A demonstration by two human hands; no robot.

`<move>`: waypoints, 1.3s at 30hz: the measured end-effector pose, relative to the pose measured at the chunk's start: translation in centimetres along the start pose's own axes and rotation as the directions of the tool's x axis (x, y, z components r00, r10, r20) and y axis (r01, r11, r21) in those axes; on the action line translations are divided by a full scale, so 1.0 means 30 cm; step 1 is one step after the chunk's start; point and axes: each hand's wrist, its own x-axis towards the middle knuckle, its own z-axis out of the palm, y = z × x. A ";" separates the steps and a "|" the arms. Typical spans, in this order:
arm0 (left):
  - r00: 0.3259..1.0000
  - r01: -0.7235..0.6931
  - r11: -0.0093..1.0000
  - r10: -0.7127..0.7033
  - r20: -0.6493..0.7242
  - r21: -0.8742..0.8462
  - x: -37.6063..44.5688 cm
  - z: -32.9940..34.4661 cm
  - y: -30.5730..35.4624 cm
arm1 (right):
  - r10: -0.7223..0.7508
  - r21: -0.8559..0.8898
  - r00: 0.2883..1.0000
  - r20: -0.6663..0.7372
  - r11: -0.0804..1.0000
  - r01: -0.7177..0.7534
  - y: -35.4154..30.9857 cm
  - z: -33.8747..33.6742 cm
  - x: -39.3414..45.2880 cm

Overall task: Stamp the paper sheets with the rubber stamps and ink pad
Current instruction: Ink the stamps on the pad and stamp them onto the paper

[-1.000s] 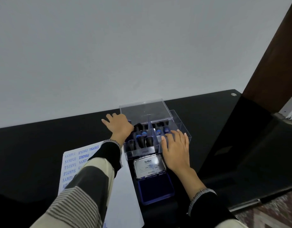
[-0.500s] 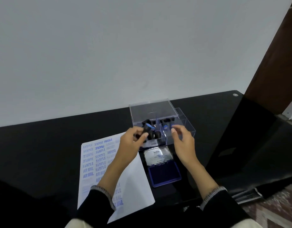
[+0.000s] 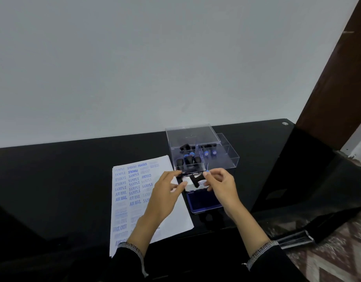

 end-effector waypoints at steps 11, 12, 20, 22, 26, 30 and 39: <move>0.967 -0.131 0.898 0.022 0.254 0.420 -0.064 0.025 -0.170 | -0.206 -0.478 0.950 0.234 0.827 0.297 0.070 -0.029 -0.036; 0.968 -0.135 0.892 0.025 0.252 0.431 -0.066 0.030 -0.177 | -0.219 -0.501 0.941 0.258 0.802 0.324 0.072 -0.025 -0.036; 0.976 -0.153 0.873 0.059 0.212 0.463 -0.075 0.054 -0.209 | -0.218 -0.590 0.927 0.305 0.721 0.364 0.095 -0.003 -0.029; 0.976 -0.150 0.875 0.056 0.212 0.460 -0.075 0.054 -0.205 | -0.232 -0.584 0.933 0.276 0.731 0.354 0.108 0.006 -0.028; 0.984 -0.107 0.924 0.046 0.171 0.367 -0.067 0.022 -0.189 | -0.244 -0.560 0.945 0.218 0.761 0.326 0.119 0.026 -0.033; 0.977 0.086 0.949 -0.021 -0.213 0.302 -0.049 -0.094 -0.212 | -0.187 -0.581 0.966 0.178 0.772 0.257 0.120 0.043 -0.034; 0.909 0.361 0.800 -0.185 -0.374 0.480 -0.052 -0.315 -0.358 | -0.129 -0.655 0.982 0.141 0.731 0.190 0.128 0.072 -0.014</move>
